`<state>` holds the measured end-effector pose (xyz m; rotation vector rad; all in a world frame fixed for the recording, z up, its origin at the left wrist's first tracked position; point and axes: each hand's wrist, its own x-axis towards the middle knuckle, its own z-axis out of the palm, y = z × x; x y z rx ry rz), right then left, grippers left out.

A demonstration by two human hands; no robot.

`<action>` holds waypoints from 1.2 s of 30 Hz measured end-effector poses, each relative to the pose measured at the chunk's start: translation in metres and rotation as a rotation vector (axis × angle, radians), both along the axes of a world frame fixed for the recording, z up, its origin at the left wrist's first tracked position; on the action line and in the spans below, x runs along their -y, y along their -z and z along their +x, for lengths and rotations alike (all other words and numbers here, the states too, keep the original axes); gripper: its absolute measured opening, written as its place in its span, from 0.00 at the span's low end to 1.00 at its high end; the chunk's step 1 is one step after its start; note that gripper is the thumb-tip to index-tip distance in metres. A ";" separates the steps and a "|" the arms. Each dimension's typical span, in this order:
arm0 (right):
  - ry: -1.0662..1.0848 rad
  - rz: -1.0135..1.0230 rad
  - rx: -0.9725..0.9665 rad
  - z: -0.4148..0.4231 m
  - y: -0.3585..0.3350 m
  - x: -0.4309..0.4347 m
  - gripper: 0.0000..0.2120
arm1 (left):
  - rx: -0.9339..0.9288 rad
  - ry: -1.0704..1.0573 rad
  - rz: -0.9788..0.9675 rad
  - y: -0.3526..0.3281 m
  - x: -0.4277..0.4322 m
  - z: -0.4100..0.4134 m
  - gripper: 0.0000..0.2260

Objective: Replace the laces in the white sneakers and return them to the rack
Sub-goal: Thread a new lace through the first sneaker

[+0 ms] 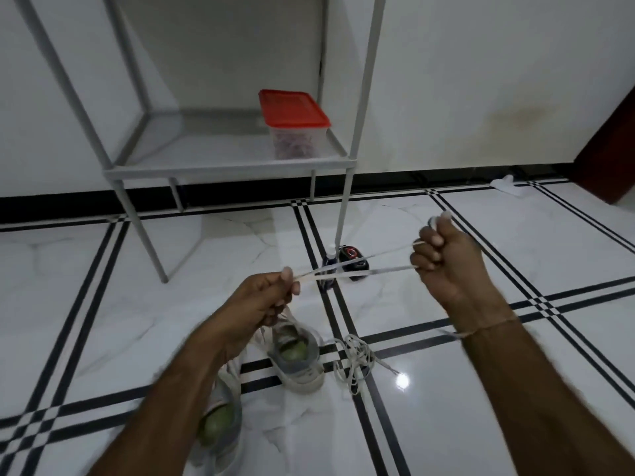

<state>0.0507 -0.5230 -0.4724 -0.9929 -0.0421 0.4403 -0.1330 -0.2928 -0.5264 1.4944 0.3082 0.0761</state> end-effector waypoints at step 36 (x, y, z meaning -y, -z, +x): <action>-0.838 -0.497 -0.005 -0.132 0.085 -0.097 0.15 | -0.037 -0.184 0.346 -0.003 -0.050 -0.064 0.13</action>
